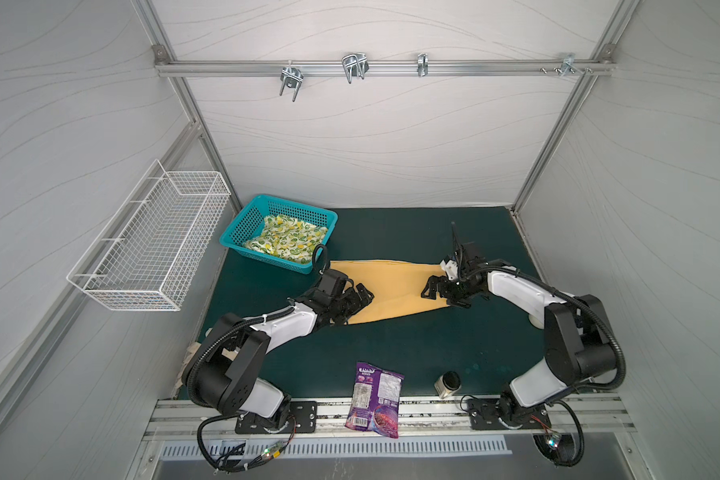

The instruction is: Fold and stack the skirts

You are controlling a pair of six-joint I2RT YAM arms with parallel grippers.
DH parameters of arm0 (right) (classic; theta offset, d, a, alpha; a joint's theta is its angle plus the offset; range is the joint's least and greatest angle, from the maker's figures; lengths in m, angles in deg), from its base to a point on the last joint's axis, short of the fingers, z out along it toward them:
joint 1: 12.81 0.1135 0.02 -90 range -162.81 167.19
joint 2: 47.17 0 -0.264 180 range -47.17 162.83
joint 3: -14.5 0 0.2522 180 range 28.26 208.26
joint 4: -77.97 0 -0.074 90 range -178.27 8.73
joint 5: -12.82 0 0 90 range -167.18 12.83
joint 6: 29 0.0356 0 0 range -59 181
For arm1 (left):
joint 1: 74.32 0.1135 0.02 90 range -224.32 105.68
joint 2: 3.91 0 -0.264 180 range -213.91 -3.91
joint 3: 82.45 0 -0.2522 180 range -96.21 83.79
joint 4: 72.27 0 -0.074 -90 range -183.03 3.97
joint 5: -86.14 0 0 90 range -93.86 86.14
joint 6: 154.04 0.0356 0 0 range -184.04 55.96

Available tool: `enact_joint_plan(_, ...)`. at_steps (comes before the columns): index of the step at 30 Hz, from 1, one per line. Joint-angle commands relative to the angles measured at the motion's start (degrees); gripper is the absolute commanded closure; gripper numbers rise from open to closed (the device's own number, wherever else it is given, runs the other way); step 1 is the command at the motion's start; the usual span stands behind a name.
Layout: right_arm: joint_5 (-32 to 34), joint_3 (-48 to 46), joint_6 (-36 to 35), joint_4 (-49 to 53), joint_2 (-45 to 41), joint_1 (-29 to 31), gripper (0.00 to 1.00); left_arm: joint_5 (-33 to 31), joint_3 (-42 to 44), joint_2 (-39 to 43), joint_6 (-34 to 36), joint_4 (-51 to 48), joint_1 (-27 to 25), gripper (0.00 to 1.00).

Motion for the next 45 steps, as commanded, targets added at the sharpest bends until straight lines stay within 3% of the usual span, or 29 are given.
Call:
enact_joint_plan(1,-1.1,-1.5,0.7,-4.7,2.2,0.0,0.01,-0.1,1.2,1.6,1.6,1.8,1.4,0.01)
enact_joint_plan(7,-0.4,-4.7,1.2,-6.3,3.1,-0.1,0.01,-0.7,3.9,2.4,1.8,1.7,2.7,0.01)
enact_joint_plan(16,-0.3,-0.8,2.9,-0.9,-9.1,1.1,0.01,-1.1,3.8,2.1,3.7,-0.6,3.7,0.01)
enact_joint_plan(23,-1.5,6.1,1.3,-0.8,-0.2,1.1,0.01,-0.4,2.5,0.4,4.8,-1.1,4.2,0.01)
enact_joint_plan(31,-1.0,7.0,0.6,-5.3,10.0,-0.4,0.01,-0.2,1.9,-1.0,5.2,-2.1,4.5,0.01)
enact_joint_plan(39,0.6,-0.2,1.0,-8.8,8.3,-0.8,0.01,-0.4,2.4,-0.2,6.4,-3.8,6.5,0.01)
enact_joint_plan(45,-0.4,2.4,1.6,-7.9,5.8,-0.7,0.01,0.1,0.8,0.0,7.6,-6.2,7.9,0.01)
